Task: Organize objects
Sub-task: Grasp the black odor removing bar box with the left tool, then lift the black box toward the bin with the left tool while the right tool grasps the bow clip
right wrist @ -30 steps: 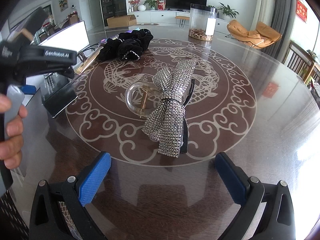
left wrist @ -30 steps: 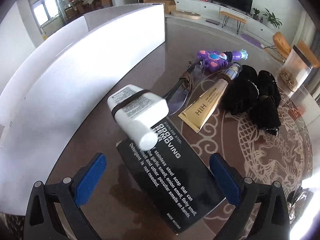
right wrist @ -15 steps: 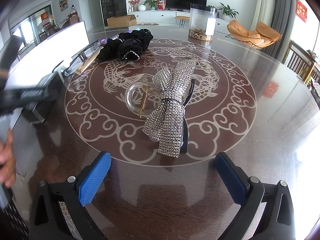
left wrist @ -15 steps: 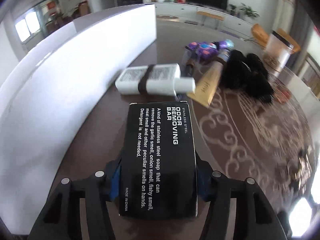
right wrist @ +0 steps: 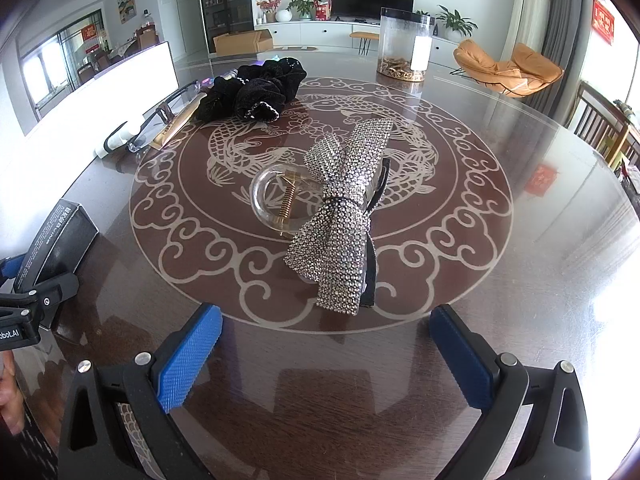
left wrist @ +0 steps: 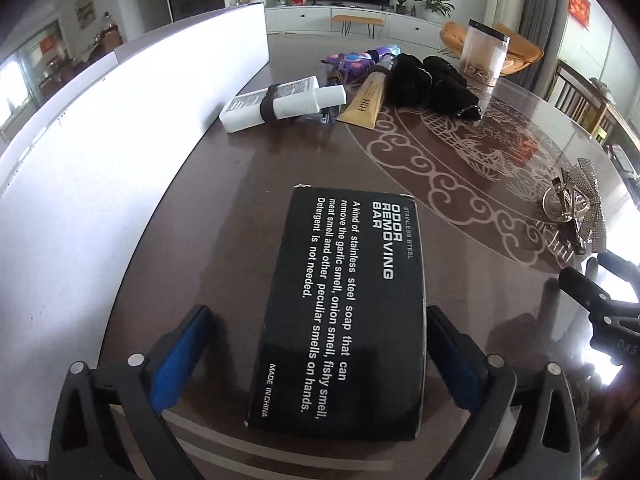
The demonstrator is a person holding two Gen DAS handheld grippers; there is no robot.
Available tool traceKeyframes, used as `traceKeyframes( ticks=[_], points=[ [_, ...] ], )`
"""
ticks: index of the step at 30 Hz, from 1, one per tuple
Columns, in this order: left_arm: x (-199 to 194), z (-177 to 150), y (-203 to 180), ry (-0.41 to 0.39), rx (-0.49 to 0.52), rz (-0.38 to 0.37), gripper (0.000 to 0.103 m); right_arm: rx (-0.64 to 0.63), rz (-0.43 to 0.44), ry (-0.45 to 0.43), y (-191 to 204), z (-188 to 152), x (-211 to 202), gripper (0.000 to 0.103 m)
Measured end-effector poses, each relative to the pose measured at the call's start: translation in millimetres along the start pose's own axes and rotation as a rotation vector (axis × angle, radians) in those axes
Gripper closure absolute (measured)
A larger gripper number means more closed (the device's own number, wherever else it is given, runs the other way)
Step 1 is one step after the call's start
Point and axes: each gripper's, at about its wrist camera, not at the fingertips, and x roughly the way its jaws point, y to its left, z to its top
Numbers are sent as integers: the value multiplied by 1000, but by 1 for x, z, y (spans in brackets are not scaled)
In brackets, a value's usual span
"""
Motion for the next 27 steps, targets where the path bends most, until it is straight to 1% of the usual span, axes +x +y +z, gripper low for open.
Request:
traceKeyframes(
  ticks=[8,27],
  points=[
    [-6,-11,4,-32,-4,3,0,-1,-1,1,0,0,0,0],
    [-7,-12,5,-43,-3,5,0,-2,-1,1,0,0,0,0]
  ],
)
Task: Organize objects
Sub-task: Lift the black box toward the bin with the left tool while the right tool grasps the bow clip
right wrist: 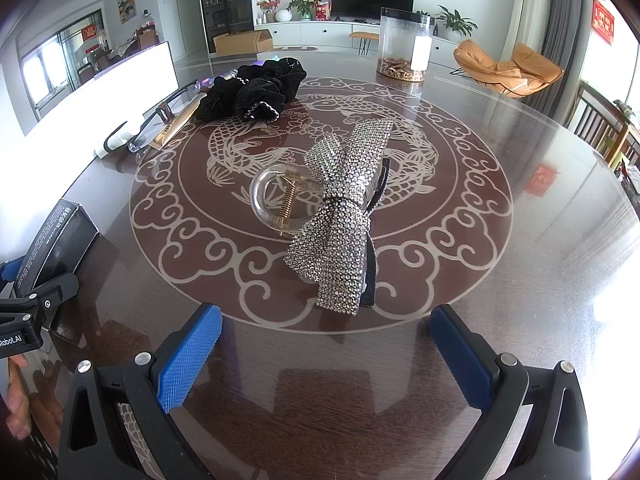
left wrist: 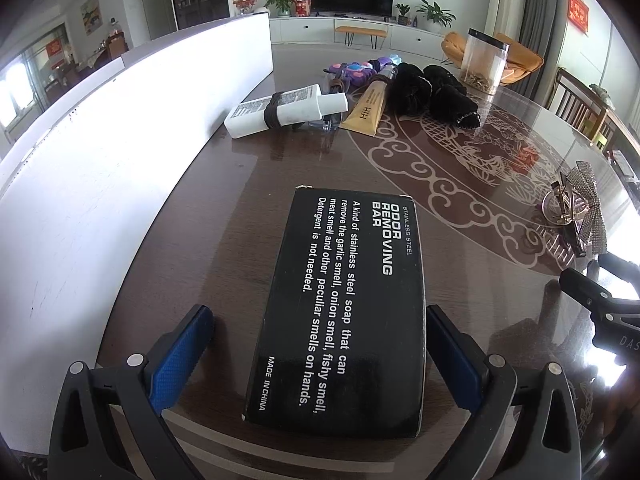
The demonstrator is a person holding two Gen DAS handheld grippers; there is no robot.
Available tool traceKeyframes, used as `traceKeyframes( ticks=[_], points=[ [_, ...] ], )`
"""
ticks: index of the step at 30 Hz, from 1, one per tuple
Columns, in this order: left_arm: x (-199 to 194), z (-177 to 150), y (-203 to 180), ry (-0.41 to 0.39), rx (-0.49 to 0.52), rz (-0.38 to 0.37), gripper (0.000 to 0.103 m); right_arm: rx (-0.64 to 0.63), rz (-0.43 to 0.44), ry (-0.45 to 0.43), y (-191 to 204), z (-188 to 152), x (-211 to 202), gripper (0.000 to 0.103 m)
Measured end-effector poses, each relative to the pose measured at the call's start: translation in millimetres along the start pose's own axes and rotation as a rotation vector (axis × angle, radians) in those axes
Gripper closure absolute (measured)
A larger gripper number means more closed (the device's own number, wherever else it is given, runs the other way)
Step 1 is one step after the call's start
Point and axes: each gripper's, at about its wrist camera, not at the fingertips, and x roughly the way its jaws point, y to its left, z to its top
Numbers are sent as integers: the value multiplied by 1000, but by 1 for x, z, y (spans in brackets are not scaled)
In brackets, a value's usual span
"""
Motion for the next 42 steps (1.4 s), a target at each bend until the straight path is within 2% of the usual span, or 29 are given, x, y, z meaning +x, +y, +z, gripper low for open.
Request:
traceKeyframes(
  ticks=[11,15,18,22,27,28,29,30,31,32,35,39,42],
  points=[
    [0,0,-1,-9,4,-5,0,-3,12,4,-1,0,-1,0],
    [1,-1,-1,-11,3,-7,0,8,154,37,-12,-9,-17,0],
    [1,-1,-1,-12,2,-5,0,54,223,63,-25,-13,-24,0],
    [1,0,-1,-12,2,-5,0,13,187,44,-23,9,-27,0],
    [3,4,3,1,-5,-6,0,-19,111,102,-5,52,5,0],
    [3,4,5,0,-12,-14,2,-20,94,104,0,59,13,2],
    [1,5,8,-13,-23,-25,9,-18,86,97,2,62,16,24],
    [-3,5,12,-36,-32,-54,34,-20,56,97,5,64,18,47],
    [-7,5,14,-54,-40,-79,45,-20,38,96,6,65,18,50],
    [-8,5,18,-55,-58,-87,45,-9,39,85,6,65,15,51],
    [-14,6,39,-81,-166,-198,45,8,77,61,5,62,1,51],
    [-27,3,54,-137,-244,-243,46,-8,133,3,7,55,-33,51],
    [-44,-1,59,-190,-259,-248,46,-24,160,-3,12,53,-45,51]
  ],
)
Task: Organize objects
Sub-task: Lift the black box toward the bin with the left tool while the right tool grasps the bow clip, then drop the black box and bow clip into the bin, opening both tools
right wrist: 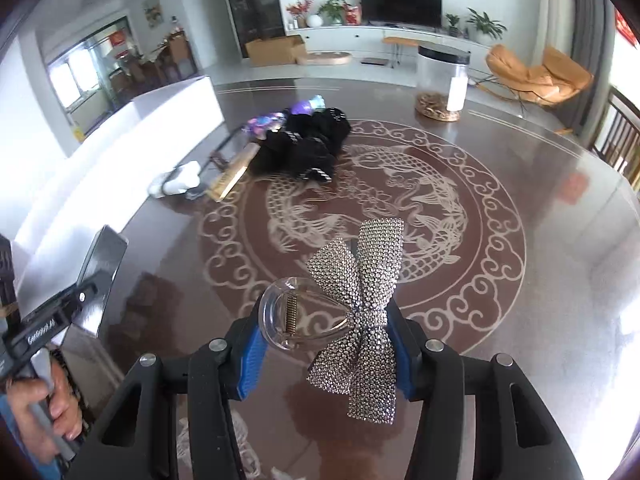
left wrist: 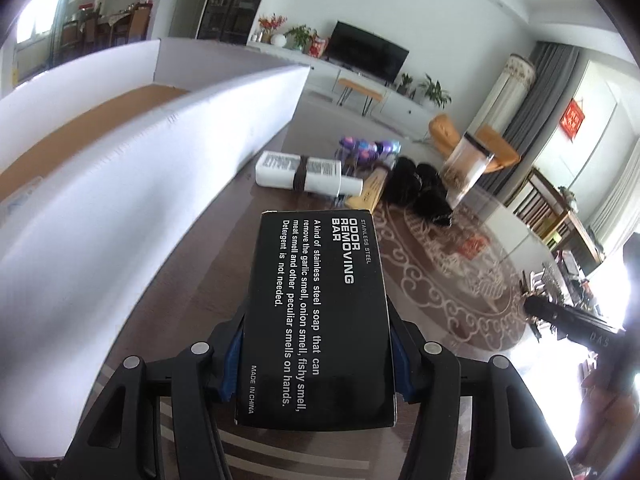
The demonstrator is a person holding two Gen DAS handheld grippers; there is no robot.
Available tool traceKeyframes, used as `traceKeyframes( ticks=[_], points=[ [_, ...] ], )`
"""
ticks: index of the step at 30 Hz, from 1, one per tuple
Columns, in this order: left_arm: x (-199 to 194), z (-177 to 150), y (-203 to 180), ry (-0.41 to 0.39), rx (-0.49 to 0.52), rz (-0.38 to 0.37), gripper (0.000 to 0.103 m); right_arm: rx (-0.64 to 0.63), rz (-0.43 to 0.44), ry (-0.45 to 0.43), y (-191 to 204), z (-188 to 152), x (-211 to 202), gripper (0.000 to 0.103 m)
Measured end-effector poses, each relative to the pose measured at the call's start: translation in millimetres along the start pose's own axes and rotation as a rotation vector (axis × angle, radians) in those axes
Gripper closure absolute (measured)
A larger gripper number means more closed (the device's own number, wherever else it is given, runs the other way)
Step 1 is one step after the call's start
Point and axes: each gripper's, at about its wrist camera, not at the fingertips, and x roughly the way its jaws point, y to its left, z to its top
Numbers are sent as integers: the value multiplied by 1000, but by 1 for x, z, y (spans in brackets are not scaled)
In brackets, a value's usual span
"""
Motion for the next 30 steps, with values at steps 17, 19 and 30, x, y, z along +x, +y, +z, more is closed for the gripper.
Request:
traceKeyframes(
  ticks=[17,19,30],
  points=[
    [-116,109,102,-192,-111,210,45,-288,305,-195,214,124,-29,51],
    [-106,118,131,-145,-157,275,46,-333,334,-205,254,137,-21,51],
    [-48,118,203,167,-314,402,21,-437,312,-41,379,141,69,22]
  ],
)
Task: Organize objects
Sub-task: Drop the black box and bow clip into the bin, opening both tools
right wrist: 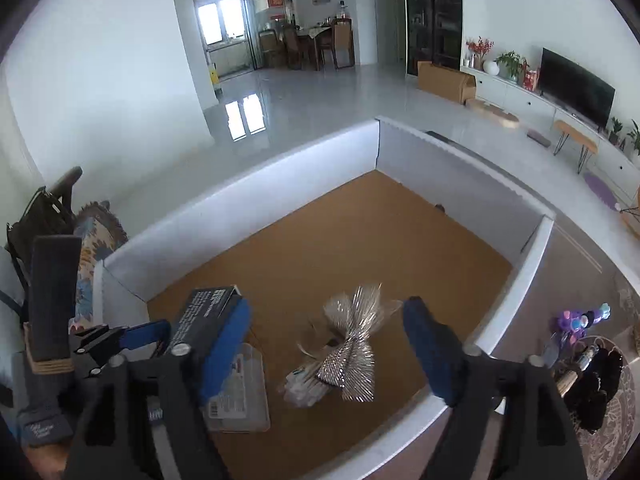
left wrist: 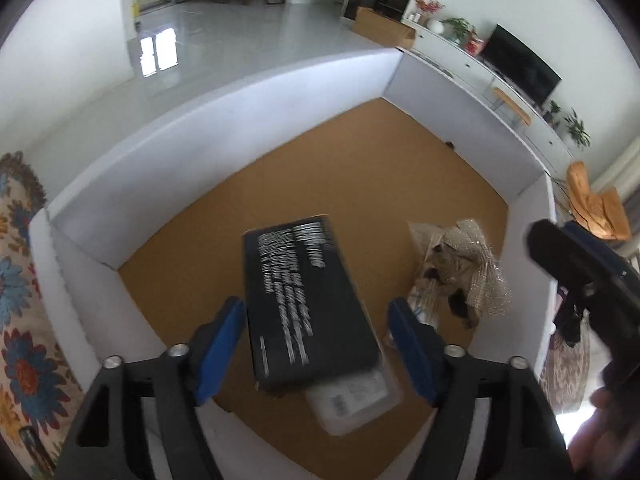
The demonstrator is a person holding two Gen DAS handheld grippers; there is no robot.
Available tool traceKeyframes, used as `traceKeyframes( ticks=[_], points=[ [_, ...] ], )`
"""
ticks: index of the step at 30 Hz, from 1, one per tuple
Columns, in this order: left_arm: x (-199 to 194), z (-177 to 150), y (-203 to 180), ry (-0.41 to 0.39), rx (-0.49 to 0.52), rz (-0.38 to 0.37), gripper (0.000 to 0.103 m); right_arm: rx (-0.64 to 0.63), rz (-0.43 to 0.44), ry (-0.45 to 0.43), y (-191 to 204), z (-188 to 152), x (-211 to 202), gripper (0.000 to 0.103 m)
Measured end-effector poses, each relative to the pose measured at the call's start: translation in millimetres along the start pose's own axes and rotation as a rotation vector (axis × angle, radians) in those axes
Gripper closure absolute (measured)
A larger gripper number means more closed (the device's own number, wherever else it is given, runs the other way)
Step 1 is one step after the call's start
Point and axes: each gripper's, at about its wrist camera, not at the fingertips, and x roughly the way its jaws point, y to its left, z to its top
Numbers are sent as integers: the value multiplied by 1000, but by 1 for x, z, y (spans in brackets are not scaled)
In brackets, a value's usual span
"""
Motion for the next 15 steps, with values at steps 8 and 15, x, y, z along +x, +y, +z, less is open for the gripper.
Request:
traceKeyframes(
  ticks=[8,15],
  points=[
    [-32,-18,-15,-152,-1,70,12,-62,-77,-108,-12,-41,-52,9],
    [-90,-78,-68,-325,94,-128,12,111,-327,-97,-124,-178,-111,1]
  ],
)
